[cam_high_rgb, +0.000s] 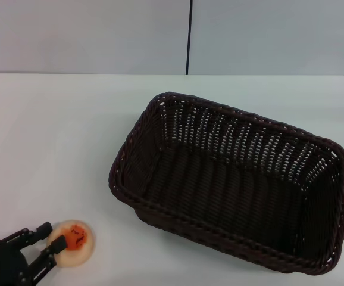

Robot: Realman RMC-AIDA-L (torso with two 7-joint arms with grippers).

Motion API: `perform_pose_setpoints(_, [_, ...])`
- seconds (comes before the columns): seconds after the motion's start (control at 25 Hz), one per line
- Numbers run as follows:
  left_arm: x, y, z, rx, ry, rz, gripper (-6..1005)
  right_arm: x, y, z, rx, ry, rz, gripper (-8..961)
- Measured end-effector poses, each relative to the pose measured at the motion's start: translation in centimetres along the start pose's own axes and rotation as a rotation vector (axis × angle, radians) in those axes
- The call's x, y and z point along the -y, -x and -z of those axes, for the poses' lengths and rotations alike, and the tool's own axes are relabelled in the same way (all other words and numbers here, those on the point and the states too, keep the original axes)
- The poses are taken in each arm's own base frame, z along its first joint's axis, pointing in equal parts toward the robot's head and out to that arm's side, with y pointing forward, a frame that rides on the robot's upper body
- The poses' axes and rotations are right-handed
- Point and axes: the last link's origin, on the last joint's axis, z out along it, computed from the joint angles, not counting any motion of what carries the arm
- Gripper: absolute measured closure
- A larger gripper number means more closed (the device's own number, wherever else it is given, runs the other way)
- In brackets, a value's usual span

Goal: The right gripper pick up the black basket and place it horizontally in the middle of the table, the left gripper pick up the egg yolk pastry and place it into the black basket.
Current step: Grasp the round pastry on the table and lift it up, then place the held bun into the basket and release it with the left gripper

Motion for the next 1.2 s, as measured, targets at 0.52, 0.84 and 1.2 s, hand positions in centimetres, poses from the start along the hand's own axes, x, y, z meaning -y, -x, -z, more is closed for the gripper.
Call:
perform_pose_setpoints(0.52, [0.1,-0.2,-0.3,-0.005,0.009,-0.009,898,0.1,0.1,0.2,0.006,-0.005,-0.006,587])
perform_pose_setpoints(0.84, [-0.1,-3.5,0.0,-0.244,0.01,-0.008,939,0.0,0.0,0.4,0.006,-0.008,-0.011,587])
perform_pose_setpoints(1.2, [-0.2,-8.3,-5.8,-0.488,0.147,-0.008,954,-0.3,-0.4,0.6,0.005,-0.008,-0.027,588])
